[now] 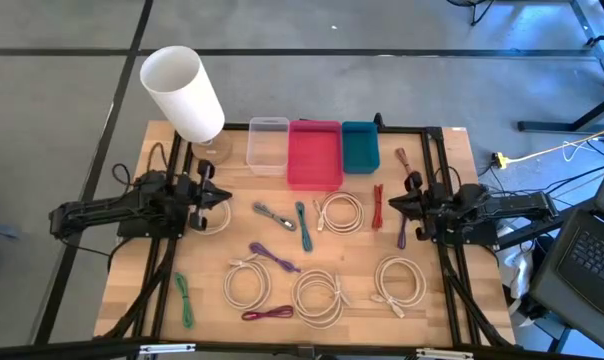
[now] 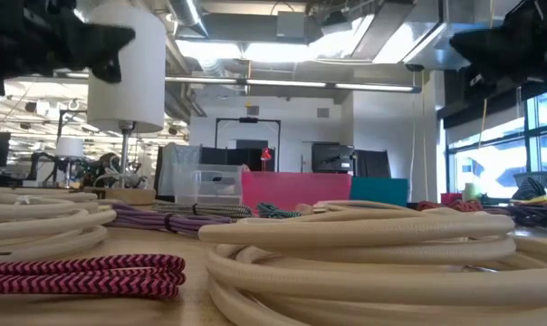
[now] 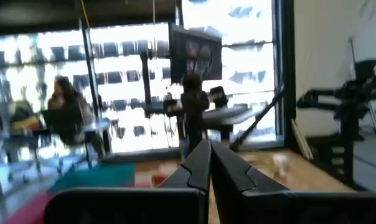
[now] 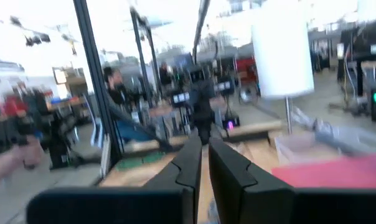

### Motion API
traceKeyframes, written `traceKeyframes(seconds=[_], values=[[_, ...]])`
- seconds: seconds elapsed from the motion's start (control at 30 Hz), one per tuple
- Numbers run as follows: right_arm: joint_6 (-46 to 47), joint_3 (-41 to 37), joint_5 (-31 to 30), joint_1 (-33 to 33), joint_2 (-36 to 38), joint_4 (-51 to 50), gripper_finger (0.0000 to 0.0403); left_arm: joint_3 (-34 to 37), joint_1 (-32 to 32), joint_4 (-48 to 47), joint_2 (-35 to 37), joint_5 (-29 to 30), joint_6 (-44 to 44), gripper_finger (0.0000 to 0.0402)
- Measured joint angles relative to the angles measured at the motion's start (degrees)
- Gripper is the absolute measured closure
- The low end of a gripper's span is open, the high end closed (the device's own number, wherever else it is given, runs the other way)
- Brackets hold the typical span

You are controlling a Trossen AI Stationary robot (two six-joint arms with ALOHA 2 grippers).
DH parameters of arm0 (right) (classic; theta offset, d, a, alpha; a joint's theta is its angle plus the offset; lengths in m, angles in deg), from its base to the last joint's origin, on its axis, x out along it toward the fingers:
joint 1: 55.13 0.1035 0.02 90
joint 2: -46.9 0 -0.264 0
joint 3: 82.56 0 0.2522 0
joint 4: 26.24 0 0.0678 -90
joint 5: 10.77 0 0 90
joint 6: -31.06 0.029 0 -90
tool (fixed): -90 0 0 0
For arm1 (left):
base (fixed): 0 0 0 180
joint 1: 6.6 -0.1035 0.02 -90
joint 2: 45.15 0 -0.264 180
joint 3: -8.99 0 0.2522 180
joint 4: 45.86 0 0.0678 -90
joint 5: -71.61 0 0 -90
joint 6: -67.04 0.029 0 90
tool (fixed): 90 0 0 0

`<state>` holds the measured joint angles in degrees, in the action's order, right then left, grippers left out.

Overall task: Pick & Place USB Port
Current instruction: Put the pink charger cable into the blue bin

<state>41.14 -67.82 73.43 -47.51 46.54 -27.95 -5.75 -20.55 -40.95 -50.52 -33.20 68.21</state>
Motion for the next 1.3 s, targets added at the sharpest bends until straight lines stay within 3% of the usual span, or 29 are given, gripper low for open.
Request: traceKeyframes(seconds=[0.2,0.37,0.43,0.5,0.57,0.63,0.77,0.87,1.03,1.3], values=[[-4.49,3.11,-1.24,0.01,-1.94,4.26,0.0370,-0.02,-0.04,5.59,-0.04,0.85,-1.29,0.0398],[-12.43,13.14,-6.48,0.01,-12.70,1.07,0.0370,-0.02,-0.09,9.98,-0.02,8.75,0.06,0.0398],[-13.55,18.96,-14.41,0.01,-19.70,-7.00,0.0370,-0.02,-0.09,9.84,-0.04,12.96,0.06,0.0397],[-9.15,25.43,-26.84,-0.06,-27.24,-20.32,0.0370,-0.02,-0.07,9.68,-0.04,15.94,0.04,0.0398],[2.01,32.00,-36.72,-1.02,-34.15,-37.00,0.0370,-0.02,-0.09,8.24,-0.04,16.92,-0.33,0.0397],[15.05,38.30,-39.36,-2.81,-40.21,-51.78,0.0370,-0.02,-0.09,7.55,-0.04,16.67,-0.38,0.0398],[36.15,46.92,-37.10,-8.48,-49.28,-76.42,0.0370,-0.02,-0.09,6.51,-0.04,16.98,-0.37,0.0398],[41.83,49.42,-32.44,-13.69,-53.10,-84.50,0.0370,-0.02,-0.09,6.24,-0.04,17.10,0.12,0.0398],[38.61,48.38,-26.36,-21.48,-54.91,-83.50,0.0370,-0.02,-0.09,3.64,-0.04,17.28,1.70,0.0398],[22.76,42.58,-15.74,-38.56,-55.07,-70.41,0.0370,-0.02,-0.09,0.81,-0.04,17.78,1.75,0.0398]])
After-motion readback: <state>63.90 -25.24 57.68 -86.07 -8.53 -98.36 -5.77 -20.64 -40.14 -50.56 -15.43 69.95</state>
